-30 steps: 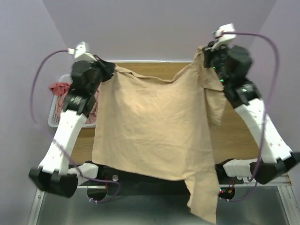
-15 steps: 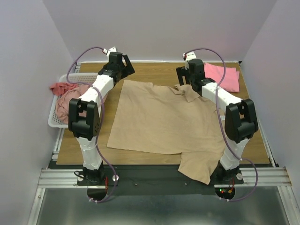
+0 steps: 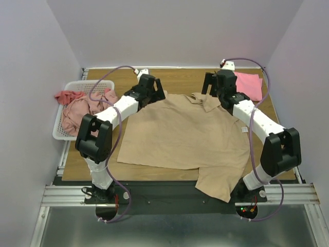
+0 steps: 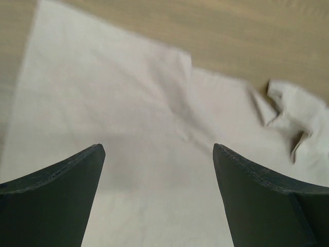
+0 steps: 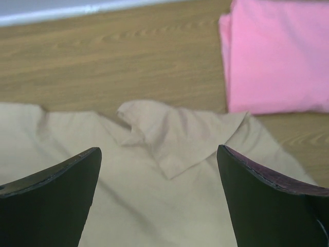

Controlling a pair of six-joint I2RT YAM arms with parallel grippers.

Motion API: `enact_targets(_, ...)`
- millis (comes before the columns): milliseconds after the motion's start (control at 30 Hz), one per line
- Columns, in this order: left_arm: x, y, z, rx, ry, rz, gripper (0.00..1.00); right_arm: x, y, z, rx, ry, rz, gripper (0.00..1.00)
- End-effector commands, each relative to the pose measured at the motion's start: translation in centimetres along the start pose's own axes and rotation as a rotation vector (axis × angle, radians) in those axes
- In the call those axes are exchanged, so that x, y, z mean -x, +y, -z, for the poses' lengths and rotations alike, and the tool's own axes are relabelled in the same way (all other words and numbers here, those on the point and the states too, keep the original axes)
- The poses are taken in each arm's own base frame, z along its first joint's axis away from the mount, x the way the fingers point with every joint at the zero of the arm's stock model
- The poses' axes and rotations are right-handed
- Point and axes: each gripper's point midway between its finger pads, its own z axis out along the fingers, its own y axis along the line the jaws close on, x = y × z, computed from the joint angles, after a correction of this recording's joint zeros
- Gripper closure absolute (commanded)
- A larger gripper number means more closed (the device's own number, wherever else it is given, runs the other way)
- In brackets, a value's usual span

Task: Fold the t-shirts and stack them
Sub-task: Flatten the tshirt out

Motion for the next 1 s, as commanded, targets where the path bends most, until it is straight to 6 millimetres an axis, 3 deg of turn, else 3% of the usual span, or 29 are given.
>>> enact_targets(0,-3.2,1.9,0.7,0.037,0.044,0.052,0.02,-6.1,1.6,0.0,0.073,0.182,-0.112,0.0)
enact_targets(100,-5.5,3.6,0.7,0.073,0.074,0.06,0.02,-9.7,1.7,-0.5,0.082,0.269,-0.104,0.01)
enact_targets(200,-7.8,5.1,0.6,0.109,0.115,0.066,0.02,-11.9,1.2,-1.8,0.052,0.313,-0.053,0.04)
enact_targets(467,-12.7,9.2,0.1,0.219,0.201,0.074,0.02,-13.7,-0.4,-5.2,-0.053,0.343,0.086,0.22)
enact_targets(633,-14.2,11.7,-0.1,0.271,0.236,0.099,0.02,-14.7,-1.6,-7.1,-0.144,0.346,0.133,0.28)
enact_targets(733,-14.6,12.7,0.4,0.291,0.239,0.118,0.02,-15.0,-1.8,-8.0,-0.172,0.347,0.139,0.37)
enact_targets(900,-14.8,13.8,1.0,0.313,0.235,0.118,0.02,-13.6,-1.9,-8.6,-0.204,0.307,0.11,0.78)
enact_targets(967,-14.9,14.0,1.1,0.319,0.238,0.116,0.02,-13.2,-1.6,-8.8,-0.201,0.297,0.108,0.81)
